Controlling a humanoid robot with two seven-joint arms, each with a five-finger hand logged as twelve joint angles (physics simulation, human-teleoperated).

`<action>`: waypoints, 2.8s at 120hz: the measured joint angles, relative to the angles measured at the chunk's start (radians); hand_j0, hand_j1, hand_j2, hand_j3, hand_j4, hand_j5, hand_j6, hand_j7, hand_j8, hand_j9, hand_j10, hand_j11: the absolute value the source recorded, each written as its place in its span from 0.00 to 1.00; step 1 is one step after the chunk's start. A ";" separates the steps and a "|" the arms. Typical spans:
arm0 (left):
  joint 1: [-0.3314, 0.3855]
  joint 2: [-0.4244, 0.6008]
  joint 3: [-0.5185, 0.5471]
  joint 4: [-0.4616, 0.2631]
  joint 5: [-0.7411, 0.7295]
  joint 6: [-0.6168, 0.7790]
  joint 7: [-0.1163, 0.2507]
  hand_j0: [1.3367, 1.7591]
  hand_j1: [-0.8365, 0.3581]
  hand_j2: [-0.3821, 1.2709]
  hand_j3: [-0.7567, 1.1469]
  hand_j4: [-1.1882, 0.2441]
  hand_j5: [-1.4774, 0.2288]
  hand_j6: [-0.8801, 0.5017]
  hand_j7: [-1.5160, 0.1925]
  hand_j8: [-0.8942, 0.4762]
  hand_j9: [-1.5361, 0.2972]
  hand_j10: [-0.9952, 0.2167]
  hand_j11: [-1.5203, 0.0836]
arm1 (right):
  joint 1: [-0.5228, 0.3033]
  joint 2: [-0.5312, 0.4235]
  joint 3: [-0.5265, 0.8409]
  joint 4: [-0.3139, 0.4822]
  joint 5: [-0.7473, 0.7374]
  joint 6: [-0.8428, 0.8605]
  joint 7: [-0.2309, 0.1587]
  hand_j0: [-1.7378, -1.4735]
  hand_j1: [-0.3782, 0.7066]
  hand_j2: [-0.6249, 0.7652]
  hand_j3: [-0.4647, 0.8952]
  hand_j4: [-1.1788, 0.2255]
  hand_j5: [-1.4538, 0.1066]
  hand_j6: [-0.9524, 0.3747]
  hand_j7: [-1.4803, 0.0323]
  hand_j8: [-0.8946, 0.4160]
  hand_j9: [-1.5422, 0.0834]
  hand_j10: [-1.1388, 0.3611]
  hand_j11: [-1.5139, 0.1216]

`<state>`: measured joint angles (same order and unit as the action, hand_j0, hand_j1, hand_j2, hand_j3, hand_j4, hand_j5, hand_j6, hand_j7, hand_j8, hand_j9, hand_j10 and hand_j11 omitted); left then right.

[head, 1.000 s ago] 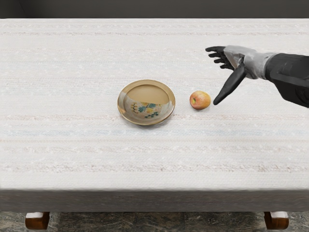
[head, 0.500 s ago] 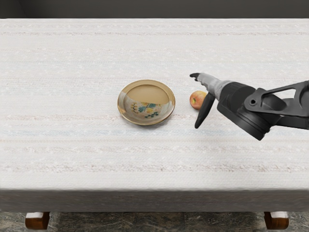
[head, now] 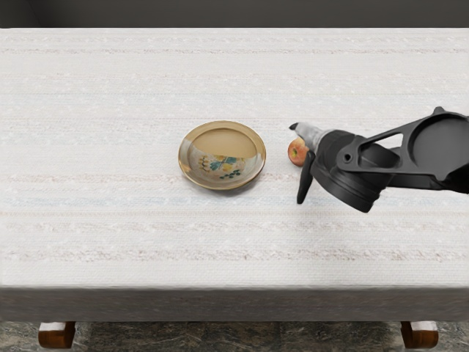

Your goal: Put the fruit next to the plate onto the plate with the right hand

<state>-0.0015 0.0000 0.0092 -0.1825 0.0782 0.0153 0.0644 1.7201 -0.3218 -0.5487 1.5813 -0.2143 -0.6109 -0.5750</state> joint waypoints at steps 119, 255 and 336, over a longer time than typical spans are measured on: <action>0.000 0.000 0.000 0.000 0.000 0.000 0.000 0.76 0.75 0.26 0.40 0.66 0.68 0.46 0.70 0.48 0.67 0.62 0.75 | -0.208 0.250 0.014 -0.538 -0.010 0.000 -0.036 0.30 0.07 0.44 0.34 0.81 0.90 0.69 0.95 0.65 0.92 0.73 0.89; -0.020 0.000 0.006 -0.012 0.000 0.000 0.000 0.76 0.75 0.26 0.40 0.66 0.68 0.46 0.70 0.48 0.67 0.62 0.75 | -0.281 0.175 0.111 -0.475 -0.075 0.000 -0.036 0.30 0.27 0.42 0.34 0.68 0.75 0.55 0.79 0.52 0.78 0.61 0.75; -0.024 0.000 0.008 -0.008 0.000 0.000 0.000 0.76 0.75 0.26 0.40 0.66 0.68 0.46 0.70 0.48 0.67 0.62 0.75 | -0.294 0.222 0.104 -0.533 -0.109 0.000 -0.036 0.32 0.54 0.57 0.34 0.41 0.42 0.48 0.45 0.49 0.45 0.46 0.43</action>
<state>-0.0254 0.0000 0.0167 -0.1907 0.0783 0.0153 0.0644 1.4257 -0.0998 -0.4452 1.0480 -0.3234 -0.6106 -0.6113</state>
